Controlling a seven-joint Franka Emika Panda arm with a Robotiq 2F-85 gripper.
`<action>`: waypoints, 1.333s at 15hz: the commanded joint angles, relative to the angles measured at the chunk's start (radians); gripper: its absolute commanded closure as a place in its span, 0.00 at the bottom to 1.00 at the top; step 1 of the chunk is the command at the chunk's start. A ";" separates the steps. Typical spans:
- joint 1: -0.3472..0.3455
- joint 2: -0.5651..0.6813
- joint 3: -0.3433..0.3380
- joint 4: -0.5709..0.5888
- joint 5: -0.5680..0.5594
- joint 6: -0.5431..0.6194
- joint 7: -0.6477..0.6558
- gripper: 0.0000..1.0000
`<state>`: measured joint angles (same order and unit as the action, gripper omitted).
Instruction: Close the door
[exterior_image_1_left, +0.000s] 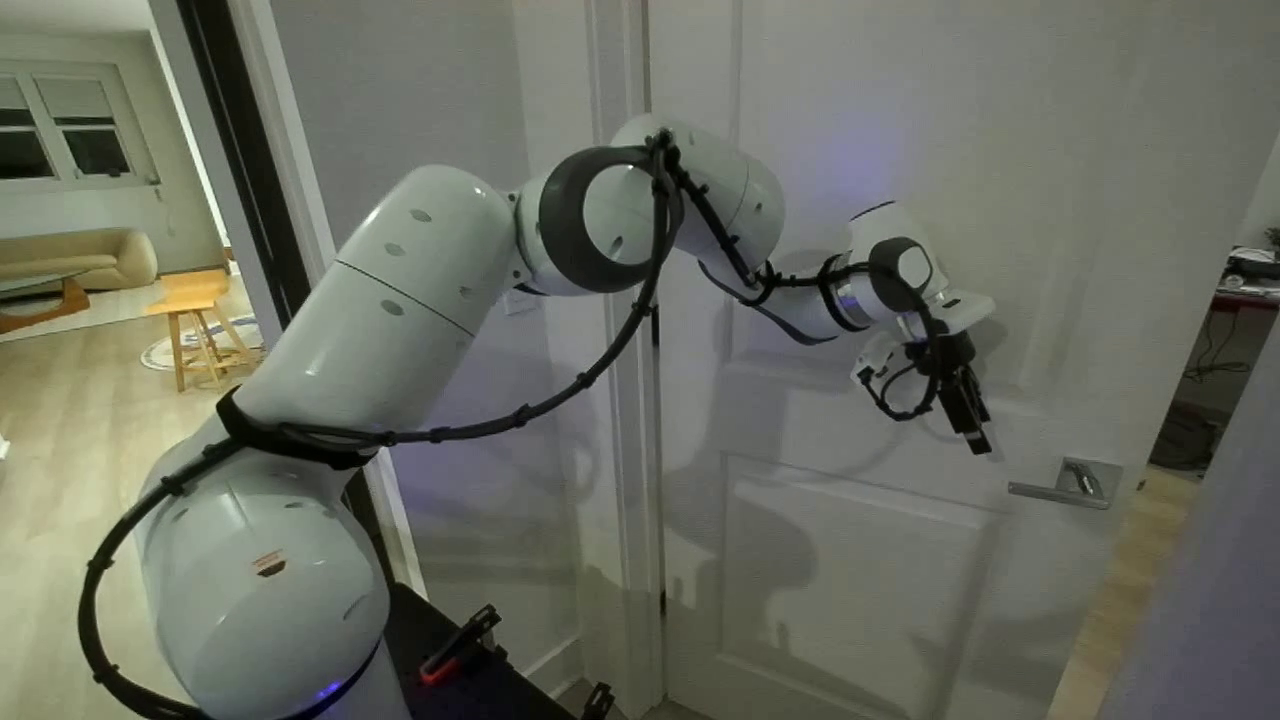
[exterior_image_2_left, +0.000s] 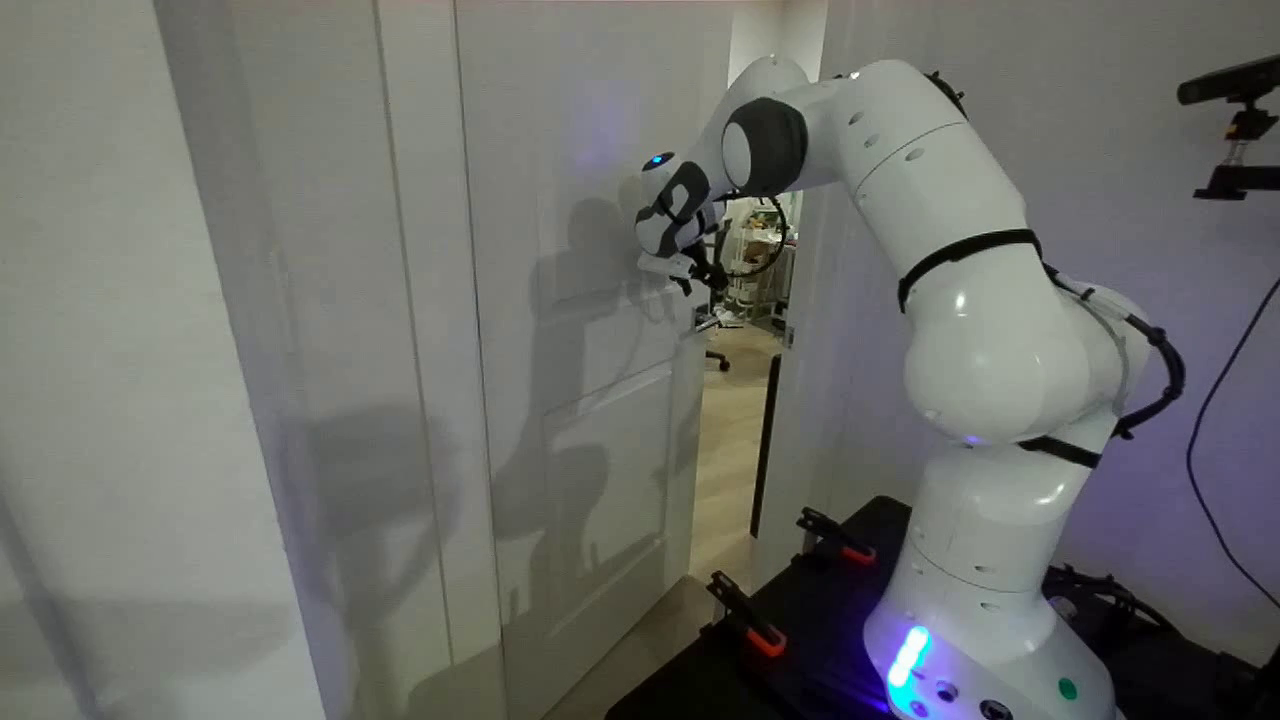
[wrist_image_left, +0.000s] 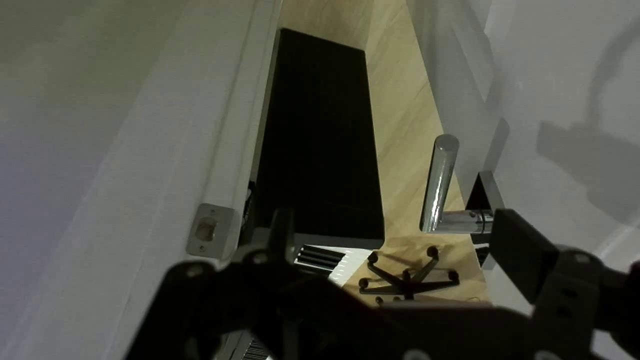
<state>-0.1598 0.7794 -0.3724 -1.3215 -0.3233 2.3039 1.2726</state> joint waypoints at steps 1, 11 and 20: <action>-0.013 0.087 -0.025 0.099 0.002 0.017 -0.010 0.00; -0.126 0.272 0.004 0.313 0.059 0.053 -0.046 0.00; -0.218 0.454 0.047 0.548 0.206 0.099 -0.130 0.00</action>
<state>-0.3348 1.1563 -0.3548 -0.8936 -0.1699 2.3883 1.1878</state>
